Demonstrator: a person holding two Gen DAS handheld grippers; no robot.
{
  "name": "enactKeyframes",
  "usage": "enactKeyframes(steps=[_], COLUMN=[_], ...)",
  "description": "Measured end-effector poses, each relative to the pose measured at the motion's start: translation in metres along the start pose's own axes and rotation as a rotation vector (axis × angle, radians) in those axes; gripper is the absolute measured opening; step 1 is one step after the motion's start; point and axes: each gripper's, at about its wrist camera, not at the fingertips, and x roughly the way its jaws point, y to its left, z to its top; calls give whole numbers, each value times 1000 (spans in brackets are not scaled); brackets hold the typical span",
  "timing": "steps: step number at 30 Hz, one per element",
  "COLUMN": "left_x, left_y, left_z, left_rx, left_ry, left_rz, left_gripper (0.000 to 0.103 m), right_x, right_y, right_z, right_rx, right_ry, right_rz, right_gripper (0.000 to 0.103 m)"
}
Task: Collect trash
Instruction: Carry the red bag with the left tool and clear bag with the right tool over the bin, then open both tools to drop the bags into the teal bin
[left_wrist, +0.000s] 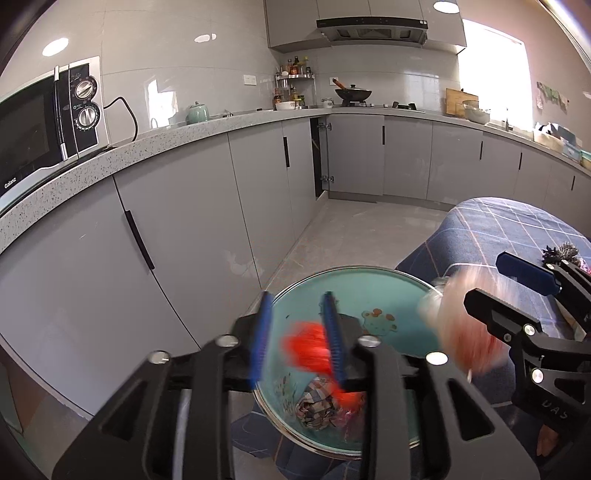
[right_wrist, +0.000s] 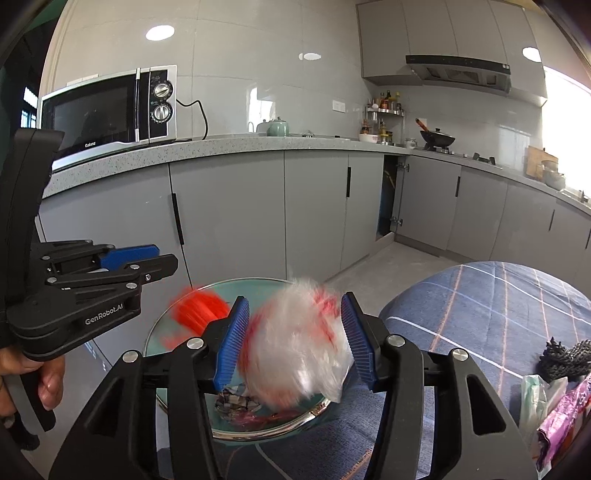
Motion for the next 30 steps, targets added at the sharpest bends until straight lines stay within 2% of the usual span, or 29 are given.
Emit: enactKeyframes(steps=[1, 8, 23, 30], left_x=[-1, -1, -9, -20], left_y=[0, 1, -8, -27], left_z=[0, -2, -1, 2], left_rx=[-1, -9, 4, 29], left_ry=[-5, -3, -15, -36], left_rz=[7, 11, 6, -26], left_gripper=[44, 50, 54, 59], right_x=[0, -3, -22, -49], right_y=[-1, -3, -12, -22], right_z=[0, -4, -7, -4], right_rx=[3, 8, 37, 45], right_ry=[-1, -2, -6, -3], right_rz=[-3, -18, -56, -119], right_gripper=[56, 62, 67, 68])
